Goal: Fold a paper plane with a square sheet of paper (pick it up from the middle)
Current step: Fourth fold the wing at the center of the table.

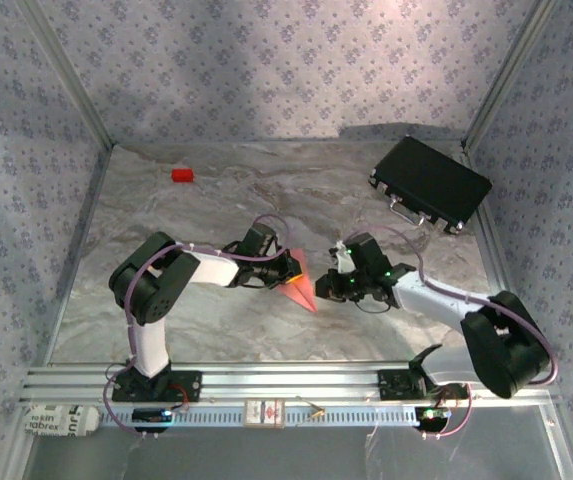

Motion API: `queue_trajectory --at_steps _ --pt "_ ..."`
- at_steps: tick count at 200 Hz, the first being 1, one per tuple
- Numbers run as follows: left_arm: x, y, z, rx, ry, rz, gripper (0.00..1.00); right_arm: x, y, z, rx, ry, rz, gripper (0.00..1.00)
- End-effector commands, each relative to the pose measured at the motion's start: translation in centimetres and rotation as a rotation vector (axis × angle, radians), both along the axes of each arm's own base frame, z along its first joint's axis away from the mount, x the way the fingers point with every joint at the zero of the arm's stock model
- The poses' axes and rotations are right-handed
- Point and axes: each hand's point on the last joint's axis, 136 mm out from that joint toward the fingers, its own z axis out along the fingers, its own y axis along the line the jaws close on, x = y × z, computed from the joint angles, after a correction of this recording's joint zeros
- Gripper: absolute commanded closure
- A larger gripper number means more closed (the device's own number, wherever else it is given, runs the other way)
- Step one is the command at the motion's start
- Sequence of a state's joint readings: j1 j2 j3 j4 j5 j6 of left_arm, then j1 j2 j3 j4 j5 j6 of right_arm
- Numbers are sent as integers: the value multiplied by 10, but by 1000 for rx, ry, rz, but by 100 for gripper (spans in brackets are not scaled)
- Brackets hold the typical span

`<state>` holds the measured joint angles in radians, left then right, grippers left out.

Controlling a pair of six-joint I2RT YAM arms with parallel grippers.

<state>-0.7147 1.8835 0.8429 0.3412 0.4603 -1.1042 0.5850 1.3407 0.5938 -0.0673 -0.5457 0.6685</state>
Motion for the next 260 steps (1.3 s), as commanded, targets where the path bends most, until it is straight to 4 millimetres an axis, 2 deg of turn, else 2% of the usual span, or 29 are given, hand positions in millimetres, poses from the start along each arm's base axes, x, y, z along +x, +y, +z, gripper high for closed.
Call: queue_trajectory --at_steps 1,44,76,108,145,204,260 --pt "-12 18 -36 108 64 16 92 9 18 3 6 -7 22 97" --pt "-13 18 -38 111 68 16 92 21 30 -16 -68 11 20 98" --pt "-13 19 -38 109 70 17 92 20 35 -30 -90 35 33 98" --pt "-13 18 -38 109 69 16 92 15 26 -50 -144 73 22 98" --pt "-13 20 -38 112 68 16 92 3 14 -62 -177 98 15 98" --pt "-15 21 -40 121 73 17 92 -13 -2 -70 -196 119 -6 98" --pt "-16 24 -44 131 80 21 92 -28 -11 -71 -174 134 -15 98"
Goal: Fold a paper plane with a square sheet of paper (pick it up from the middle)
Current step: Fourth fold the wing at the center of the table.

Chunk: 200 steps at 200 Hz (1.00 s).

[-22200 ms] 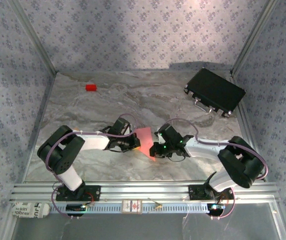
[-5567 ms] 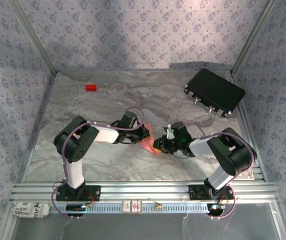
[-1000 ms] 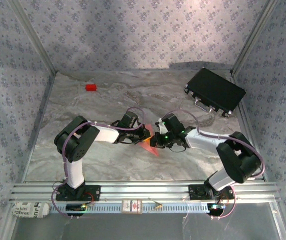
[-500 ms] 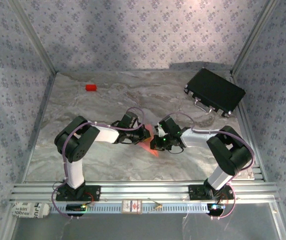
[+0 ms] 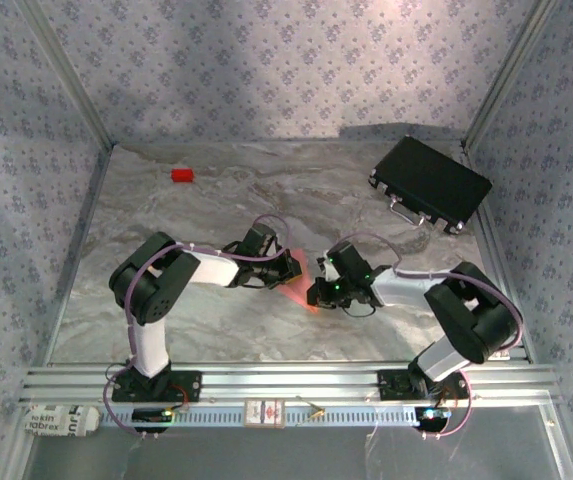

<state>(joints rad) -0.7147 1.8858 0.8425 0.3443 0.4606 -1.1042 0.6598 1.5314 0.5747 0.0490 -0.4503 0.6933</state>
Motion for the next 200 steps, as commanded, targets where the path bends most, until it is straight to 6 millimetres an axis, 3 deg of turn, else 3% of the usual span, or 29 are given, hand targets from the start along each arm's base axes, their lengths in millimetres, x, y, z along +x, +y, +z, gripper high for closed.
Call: queue_trajectory --at_steps 1,40,73,95,128,161,200 --pt "-16 25 -44 132 80 22 92 -24 -20 -16 -61 85 -19 98" --pt "-16 24 -44 130 81 20 92 -21 -26 -3 -46 50 -33 98" --pt "-16 22 -43 128 81 15 92 -8 -7 31 40 -16 10 97" --pt "-16 22 -43 128 81 15 92 -5 8 40 72 -27 56 97" --pt "-15 22 -43 127 81 18 92 -5 15 24 31 7 73 97" --pt "-15 21 -42 127 81 13 92 -12 3 -1 -38 63 54 97" --pt "-17 22 -45 132 84 12 92 -25 -13 -12 -32 97 13 97"
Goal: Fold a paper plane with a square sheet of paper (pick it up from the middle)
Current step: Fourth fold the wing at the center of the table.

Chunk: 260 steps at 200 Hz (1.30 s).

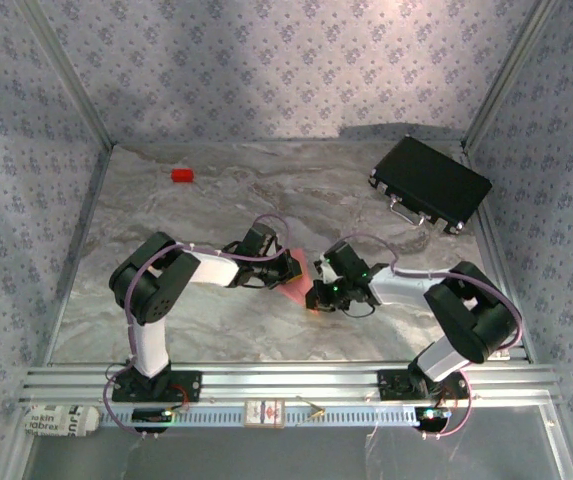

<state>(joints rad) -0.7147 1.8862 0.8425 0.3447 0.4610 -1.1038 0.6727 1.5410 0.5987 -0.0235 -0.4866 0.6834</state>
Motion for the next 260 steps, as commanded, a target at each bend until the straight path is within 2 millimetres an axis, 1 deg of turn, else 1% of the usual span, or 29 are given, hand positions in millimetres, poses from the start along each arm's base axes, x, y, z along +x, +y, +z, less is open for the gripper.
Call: queue_trajectory --at_steps 1,37,65,85,99,130,141,151,183,215,240,260 --pt "-17 22 -44 132 84 13 92 -12 -15 -10 -19 37 -26 97" --pt "-18 23 -47 134 88 12 92 -24 -26 -17 12 73 -54 97" --pt "-17 22 -46 130 87 13 92 -31 -29 -17 52 93 -68 96" --pt "-17 22 -46 131 87 13 92 -30 -33 -12 79 90 -93 96" --pt "-17 22 -46 129 88 13 92 -25 -33 -2 103 66 -106 96" --pt "-17 22 -45 126 85 14 92 -6 -20 33 161 -17 -88 96" --pt "-17 22 -45 127 86 14 92 2 -15 41 168 -34 -80 96" --pt "-16 21 -44 124 83 15 92 10 -11 41 157 -38 -82 96" --pt "-16 21 -44 124 84 16 92 32 4 35 122 -34 -86 96" --pt "-17 21 -44 125 84 14 92 45 14 23 111 -6 -106 96" --pt "-17 20 -44 124 83 12 92 46 9 6 63 19 -120 95" --pt "-16 20 -42 120 79 10 92 31 -9 -18 -34 74 -131 96"
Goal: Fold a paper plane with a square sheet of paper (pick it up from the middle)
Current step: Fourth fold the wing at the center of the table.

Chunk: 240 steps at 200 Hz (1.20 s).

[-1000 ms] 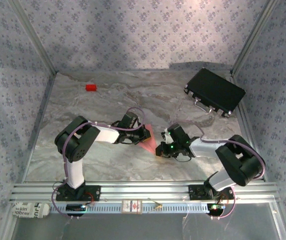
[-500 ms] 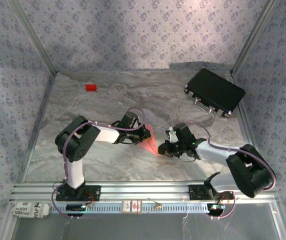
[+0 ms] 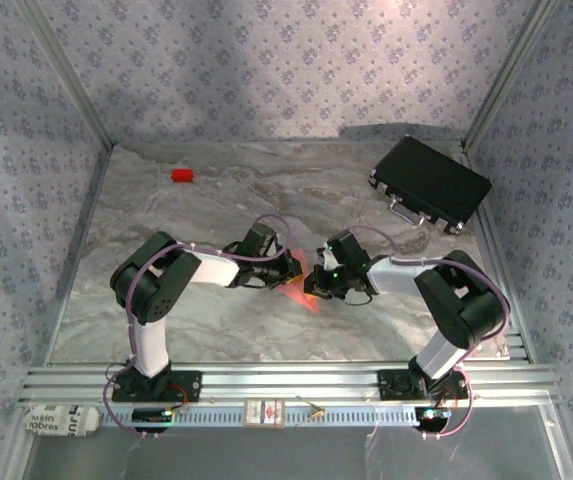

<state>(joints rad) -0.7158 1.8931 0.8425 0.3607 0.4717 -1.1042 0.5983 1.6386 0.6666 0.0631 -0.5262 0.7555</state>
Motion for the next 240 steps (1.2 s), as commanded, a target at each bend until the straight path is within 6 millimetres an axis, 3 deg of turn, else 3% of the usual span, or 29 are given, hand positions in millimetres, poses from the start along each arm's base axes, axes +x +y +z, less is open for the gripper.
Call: queue_trajectory --at_steps 1,34,83,107,150,174,192,240 --pt "-16 22 -42 133 80 18 92 -10 -16 -23 -101 61 -22 96" --pt "-11 15 -27 105 46 -6 91 -36 -43 -53 -145 153 -74 99" --pt "1 -1 16 60 -52 -57 88 -39 -42 -53 -144 159 -57 100" --pt "-5 2 22 76 -60 -61 96 -35 -40 -52 -143 155 -58 100" --pt "-25 -12 14 58 -33 -121 100 -32 -39 -52 -142 154 -62 100" --pt "-34 -2 -14 131 41 -107 100 -33 -40 -54 -147 158 -64 100" --pt "-34 11 -29 172 59 -59 100 -36 -43 -56 -158 164 -65 100" --pt "-18 21 -34 155 36 -31 99 -43 -49 -60 -178 163 -57 100"
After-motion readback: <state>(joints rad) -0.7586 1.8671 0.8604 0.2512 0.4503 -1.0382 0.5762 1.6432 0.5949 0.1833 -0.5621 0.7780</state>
